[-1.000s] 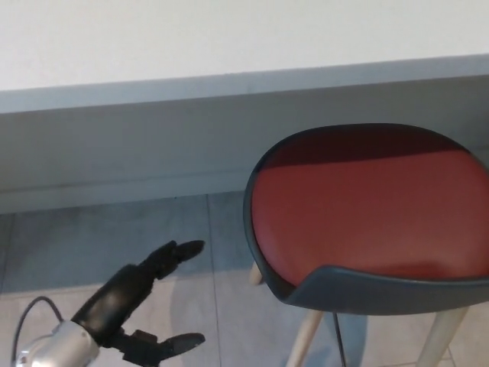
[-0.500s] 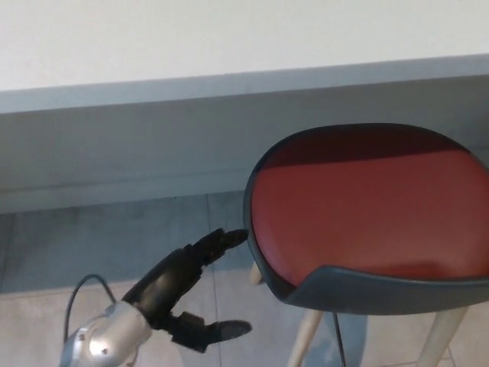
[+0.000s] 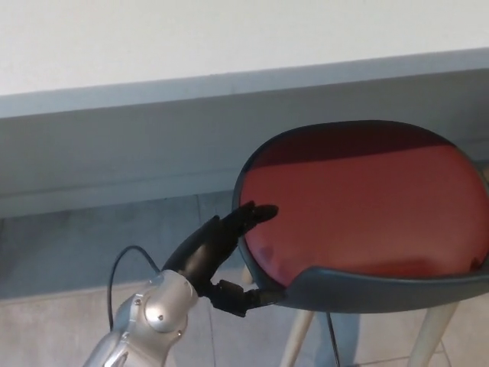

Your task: The robot walks towards a chair to grab it and pulls it towards itself

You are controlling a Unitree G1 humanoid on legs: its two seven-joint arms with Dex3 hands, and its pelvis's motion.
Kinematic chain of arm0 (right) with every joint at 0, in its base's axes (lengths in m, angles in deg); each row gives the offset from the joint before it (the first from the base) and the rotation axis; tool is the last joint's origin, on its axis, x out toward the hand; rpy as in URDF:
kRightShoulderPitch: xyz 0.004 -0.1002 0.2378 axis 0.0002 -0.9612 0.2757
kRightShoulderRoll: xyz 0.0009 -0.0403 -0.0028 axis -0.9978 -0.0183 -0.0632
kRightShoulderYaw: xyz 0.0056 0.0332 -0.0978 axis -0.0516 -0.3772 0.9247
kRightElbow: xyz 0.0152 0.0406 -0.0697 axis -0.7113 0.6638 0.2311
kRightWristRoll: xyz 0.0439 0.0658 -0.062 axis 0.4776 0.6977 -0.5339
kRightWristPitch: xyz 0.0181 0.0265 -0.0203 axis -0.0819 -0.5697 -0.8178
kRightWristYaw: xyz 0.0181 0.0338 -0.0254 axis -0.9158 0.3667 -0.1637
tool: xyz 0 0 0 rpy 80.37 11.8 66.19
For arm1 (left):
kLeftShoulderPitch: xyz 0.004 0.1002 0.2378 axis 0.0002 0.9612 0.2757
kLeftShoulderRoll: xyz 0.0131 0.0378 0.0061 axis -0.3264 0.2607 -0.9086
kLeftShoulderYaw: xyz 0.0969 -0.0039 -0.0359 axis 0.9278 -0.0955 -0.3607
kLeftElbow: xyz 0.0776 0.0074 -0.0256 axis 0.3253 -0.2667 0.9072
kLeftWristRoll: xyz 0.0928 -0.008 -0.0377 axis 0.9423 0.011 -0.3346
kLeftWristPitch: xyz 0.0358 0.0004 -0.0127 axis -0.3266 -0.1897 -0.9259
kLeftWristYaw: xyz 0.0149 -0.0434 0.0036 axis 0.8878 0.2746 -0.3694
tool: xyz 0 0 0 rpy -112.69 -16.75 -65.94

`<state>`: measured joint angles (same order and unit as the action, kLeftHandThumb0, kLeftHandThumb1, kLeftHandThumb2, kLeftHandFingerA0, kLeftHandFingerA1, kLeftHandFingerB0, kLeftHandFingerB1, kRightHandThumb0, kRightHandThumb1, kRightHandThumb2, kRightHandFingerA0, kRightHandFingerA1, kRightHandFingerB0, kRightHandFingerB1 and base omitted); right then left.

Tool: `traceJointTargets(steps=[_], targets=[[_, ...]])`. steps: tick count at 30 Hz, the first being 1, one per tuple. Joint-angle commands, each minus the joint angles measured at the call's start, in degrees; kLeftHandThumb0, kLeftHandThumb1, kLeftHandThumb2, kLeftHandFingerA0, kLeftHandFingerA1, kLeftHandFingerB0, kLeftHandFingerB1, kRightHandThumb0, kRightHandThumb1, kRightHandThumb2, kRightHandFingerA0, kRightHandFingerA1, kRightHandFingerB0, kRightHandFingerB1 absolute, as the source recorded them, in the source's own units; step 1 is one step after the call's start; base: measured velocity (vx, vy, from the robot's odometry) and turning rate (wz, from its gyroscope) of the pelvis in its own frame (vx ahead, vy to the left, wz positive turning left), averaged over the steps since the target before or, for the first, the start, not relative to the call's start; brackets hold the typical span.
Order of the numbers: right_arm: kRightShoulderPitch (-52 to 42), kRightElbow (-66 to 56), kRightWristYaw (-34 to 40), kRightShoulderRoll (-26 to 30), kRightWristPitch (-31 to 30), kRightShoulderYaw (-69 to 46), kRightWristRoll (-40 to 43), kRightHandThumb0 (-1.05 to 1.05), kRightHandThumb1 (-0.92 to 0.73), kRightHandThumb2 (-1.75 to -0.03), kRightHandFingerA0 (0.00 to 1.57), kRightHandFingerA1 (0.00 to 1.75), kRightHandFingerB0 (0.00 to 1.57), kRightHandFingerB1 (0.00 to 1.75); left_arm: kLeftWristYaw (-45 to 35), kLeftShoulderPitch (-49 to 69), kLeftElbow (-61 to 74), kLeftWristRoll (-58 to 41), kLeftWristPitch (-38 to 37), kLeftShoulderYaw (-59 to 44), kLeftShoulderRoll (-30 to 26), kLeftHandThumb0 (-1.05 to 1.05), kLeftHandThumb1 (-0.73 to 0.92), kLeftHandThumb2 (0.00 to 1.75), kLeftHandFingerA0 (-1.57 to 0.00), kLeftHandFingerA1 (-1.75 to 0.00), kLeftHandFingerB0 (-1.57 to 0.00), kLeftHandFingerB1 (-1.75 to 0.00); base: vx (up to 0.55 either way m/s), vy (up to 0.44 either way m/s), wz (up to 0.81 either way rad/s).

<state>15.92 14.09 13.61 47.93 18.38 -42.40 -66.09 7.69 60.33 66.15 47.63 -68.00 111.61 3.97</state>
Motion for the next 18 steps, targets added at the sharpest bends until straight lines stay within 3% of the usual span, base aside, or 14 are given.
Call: traceJointTargets(steps=[1, 5, 6, 8, 9, 10, 11, 12, 13, 14, 15, 16, 17, 18], targets=[[-2.65, -0.02, 1.12, -3.46, 2.77, 2.53, -2.33, -0.75, -0.46, -0.55, 0.13, 0.37, 0.06, 0.29, 3.44, -0.11, -1.81, 2.44, 1.14, 0.74, 0.43, -0.86, 0.51, 0.57, -0.13, -0.54, -0.23, -0.33, 0.0, 0.0, 0.0], [-4.02, -0.01, 1.61, -4.01, 3.41, 3.09, -2.11, -0.73, -0.45, -0.55, 0.13, 0.37, 0.08, 0.3, 3.72, 1.02, -1.36, 2.95, 0.71, 1.25, 0.0, -0.84, 0.5, 0.57, -0.14, -0.53, -0.23, -0.33, 0.0, 0.0, 0.0], [-4.75, 0.65, 2.32, -4.05, 3.66, 2.91, -1.89, -0.38, -0.14, -0.82, 0.0, 0.5, 0.01, 0.51, 3.06, 1.26, -2.34, 2.86, 1.38, 1.9, 0.26, -0.82, 0.49, 0.57, -0.13, -0.49, -0.23, -0.31, 0.0, 0.0, 0.0], [-5.01, 0.13, 2.79, -4.18, 3.43, 2.83, -1.63, -0.37, -0.16, -0.83, 0.0, 0.5, 0.01, 0.51, 2.88, 1.49, -3.15, 3.2, 1.0, 2.62, -0.1, -0.85, 0.51, 0.57, -0.11, -0.5, -0.2, -0.31, 0.0, 0.0, 0.0], [-5.05, 0.07, 3.04, -4.11, 3.62, 2.73, -1.51, -0.7, -0.45, -0.56, 0.19, 0.37, 0.11, 0.3, 2.15, 1.3, -3.8, 3.14, 1.02, 3.12, -0.14, -0.39, 0.12, 0.83, -0.05, -0.55, 0.0, -0.49, 0.0, 0.0, 0.0], [-5.11, 0.05, 3.32, -4.01, 3.97, 2.62, -1.42, -0.7, -0.45, -0.56, 0.19, 0.37, 0.11, 0.3, 1.21, 1.12, -4.47, 2.93, 1.2, 3.61, -0.04, -0.39, 0.12, 0.83, -0.05, -0.55, 0.0, -0.49, 0.0, 0.0, 0.0], [-5.22, -0.24, 3.55, -3.94, 4.31, 2.88, -1.68, -0.71, -0.38, -0.79, 0.14, 0.47, 0.06, 0.4, -0.07, 1.54, -3.72, 2.57, 2.64, 3.94, 0.07, -0.83, 0.51, 0.57, -0.05, -0.47, -0.14, -0.3, 0.0, 0.0, 0.0], [-5.23, -0.3, 3.61, -3.81, 4.4, 3.0, -1.8, -0.73, -0.39, -0.8, 0.15, 0.47, 0.04, 0.39, -0.5, 1.35, -4.07, 2.38, 3.05, 4.19, 0.31, -0.83, 0.5, 0.56, -0.04, -0.46, -0.13, -0.29, 0.0, 0.0, 0.0], [-4.93, -0.5, 3.41, -3.56, 4.45, 3.08, -1.84, -0.73, -0.39, -0.8, 0.15, 0.48, 0.04, 0.39, -1.11, 0.78, -5.25, 1.86, 3.99, 4.59, 1.55, -0.71, 0.4, 0.86, -0.02, -0.39, -0.09, -0.35, 0.0, 0.0, 0.0], [-4.57, -0.7, 3.16, -3.47, 4.47, 3.02, -1.68, -0.73, -0.39, -0.8, 0.15, 0.48, 0.04, 0.39, -1.26, 0.44, -6.02, 1.43, 4.67, 4.77, 2.66, -0.71, 0.4, 0.86, -0.02, -0.39, -0.09, -0.35, 0.0, 0.0, 0.0], [-4.25, -0.83, 3.12, -3.39, 4.3, 3.02, -1.61, -0.72, -0.39, -0.79, 0.15, 0.48, 0.05, 0.38, -1.59, -0.26, -6.47, 1.77, 5.53, 5.42, 3.45, -0.82, 0.49, 0.56, -0.03, -0.42, -0.13, -0.28, 0.0, 0.0, 0.0], [-4.22, -0.84, 3.13, -3.37, 4.28, 3.04, -1.59, -0.72, -0.39, -0.79, 0.15, 0.48, 0.05, 0.38, -1.63, -0.39, -6.58, 1.83, 5.64, 5.48, 3.56, -0.82, 0.49, 0.56, -0.03, -0.42, -0.13, -0.28, 0.0, 0.0, 0.0], [-3.59, -0.76, 3.31, -3.66, 3.99, 3.25, -1.75, -0.72, -0.47, -0.55, 0.21, 0.4, 0.11, 0.31, -1.96, -0.82, -6.45, 1.78, 6.41, 5.49, 3.96, -0.81, 0.5, 0.55, -0.02, -0.41, -0.13, -0.29, 0.0, 0.0, 0.0], [-3.51, -0.74, 3.34, -3.69, 3.96, 3.3, -1.74, -0.72, -0.47, -0.55, 0.21, 0.4, 0.11, 0.31, -2.03, -0.88, -6.44, 1.82, 6.56, 5.46, 4.05, -0.81, 0.5, 0.55, -0.02, -0.41, -0.13, -0.29, 0.0, 0.0, 0.0]])
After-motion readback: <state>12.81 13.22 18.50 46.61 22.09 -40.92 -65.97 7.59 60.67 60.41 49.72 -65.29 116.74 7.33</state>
